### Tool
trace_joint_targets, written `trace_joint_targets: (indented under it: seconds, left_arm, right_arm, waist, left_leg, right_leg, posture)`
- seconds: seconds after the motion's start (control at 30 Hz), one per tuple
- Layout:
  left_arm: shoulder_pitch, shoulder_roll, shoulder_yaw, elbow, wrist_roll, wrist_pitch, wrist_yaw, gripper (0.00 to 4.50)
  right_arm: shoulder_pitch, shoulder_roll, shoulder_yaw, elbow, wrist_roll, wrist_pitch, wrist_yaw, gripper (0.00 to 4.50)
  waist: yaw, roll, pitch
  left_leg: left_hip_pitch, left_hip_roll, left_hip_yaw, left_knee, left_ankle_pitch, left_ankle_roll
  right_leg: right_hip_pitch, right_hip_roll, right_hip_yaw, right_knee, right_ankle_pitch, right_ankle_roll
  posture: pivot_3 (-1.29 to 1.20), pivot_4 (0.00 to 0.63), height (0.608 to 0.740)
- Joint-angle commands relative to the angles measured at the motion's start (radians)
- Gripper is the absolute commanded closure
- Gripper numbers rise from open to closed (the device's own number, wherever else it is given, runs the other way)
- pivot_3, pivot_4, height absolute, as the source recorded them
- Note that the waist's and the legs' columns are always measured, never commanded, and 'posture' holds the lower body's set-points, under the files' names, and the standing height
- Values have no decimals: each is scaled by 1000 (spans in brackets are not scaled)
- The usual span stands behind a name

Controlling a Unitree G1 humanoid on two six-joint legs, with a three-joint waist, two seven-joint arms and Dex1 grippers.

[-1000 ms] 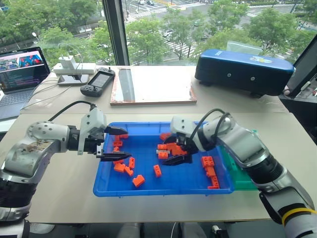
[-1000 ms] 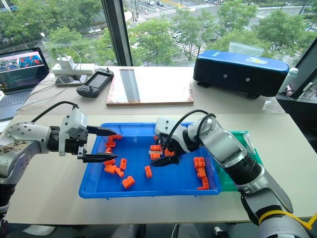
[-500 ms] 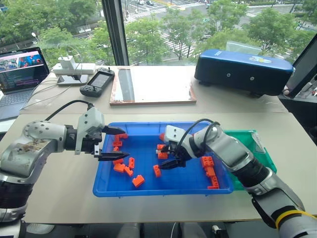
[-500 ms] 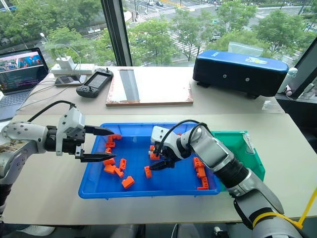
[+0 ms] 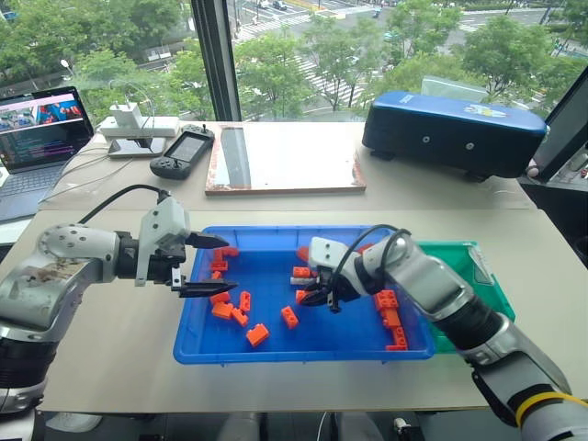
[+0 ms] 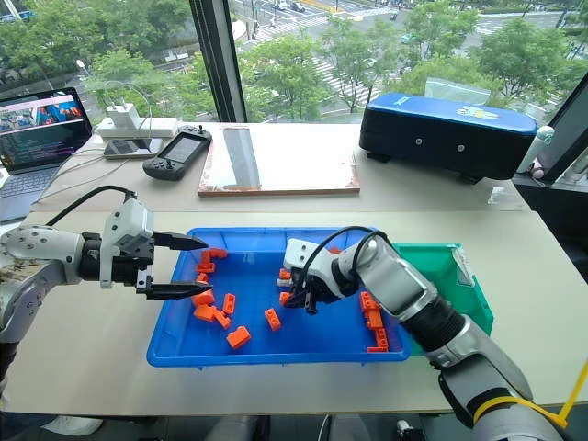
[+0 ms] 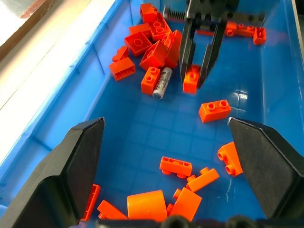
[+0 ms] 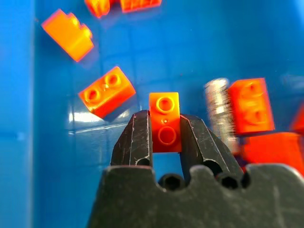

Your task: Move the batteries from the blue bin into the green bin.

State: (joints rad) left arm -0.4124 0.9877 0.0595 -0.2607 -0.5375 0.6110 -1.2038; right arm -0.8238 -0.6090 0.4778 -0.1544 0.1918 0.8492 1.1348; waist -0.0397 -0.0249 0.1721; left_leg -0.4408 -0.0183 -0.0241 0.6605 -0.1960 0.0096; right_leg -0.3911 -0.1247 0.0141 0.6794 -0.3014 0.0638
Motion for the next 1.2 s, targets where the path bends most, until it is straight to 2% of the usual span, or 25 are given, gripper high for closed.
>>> trace_joint_targets:
  seconds: [0.03,0.13,0.27,0.33,0.37,0.6,0.8,1.2]
  left_arm:
    - [-12,1,15,-15,-2,-16,0,0]
    - [-20,-7,6,-8,1,-20,0,0]
    - [-29,-16,-3,-2,6,-23,0,0]
    - [-34,-21,-5,0,8,-23,0,0]
    - [-34,-21,-4,0,8,-23,-1,0]
    - [-33,-17,0,0,5,-18,0,0]
    - [-27,-11,3,-6,5,-15,-1,0]
    - [-17,-1,11,-20,4,-9,2,0]
  right_arm:
    - [-42,-67,-90,-6,-1,-1,-4,4052]
    - [-62,-121,-108,86,-56,-56,-40,4052]
    - [-57,-113,-104,156,-84,-108,-65,4052]
    - [-52,-113,-91,186,-116,-141,-80,3038]
    - [-53,-108,-94,184,-117,-140,-82,2827]
    - [-52,-45,-110,32,-36,-45,-45,414]
    - [-7,-24,-47,-86,18,43,-12,414]
    - [22,9,35,-63,-10,33,-64,414]
  waist:
    - [0,0,0]
    - [4,0,0]
    - [0,0,0]
    - [-4,0,0]
    - [-5,0,0]
    - [-3,0,0]
    - [2,0,0]
    - [-2,0,0]
  left_leg:
    - [0,0,0,0,0,0]
    - [0,0,0,0,0,0]
    - [0,0,0,0,0,0]
    - [0,0,1,0,0,0]
    - [0,0,1,0,0,0]
    - [0,0,0,0,0,0]
    - [0,0,0,0,0,0]
    - [0,0,0,0,0,0]
  right_leg:
    - [0,0,0,0,0,0]
    - [0,0,0,-1,0,0]
    - [0,0,0,0,0,0]
    - [0,0,0,0,0,0]
    - [-1,0,0,0,0,0]
    - [-1,0,0,0,0,0]
    - [1,0,0,0,0,0]
    - [0,0,0,0,0,0]
  posture:
    - [0,150,732]
    - [0,150,732]
    - [0,150,732]
    - [0,150,732]
    - [0,150,732]
    - [0,150,732]
    - [0,150,732]
    - [0,150,732]
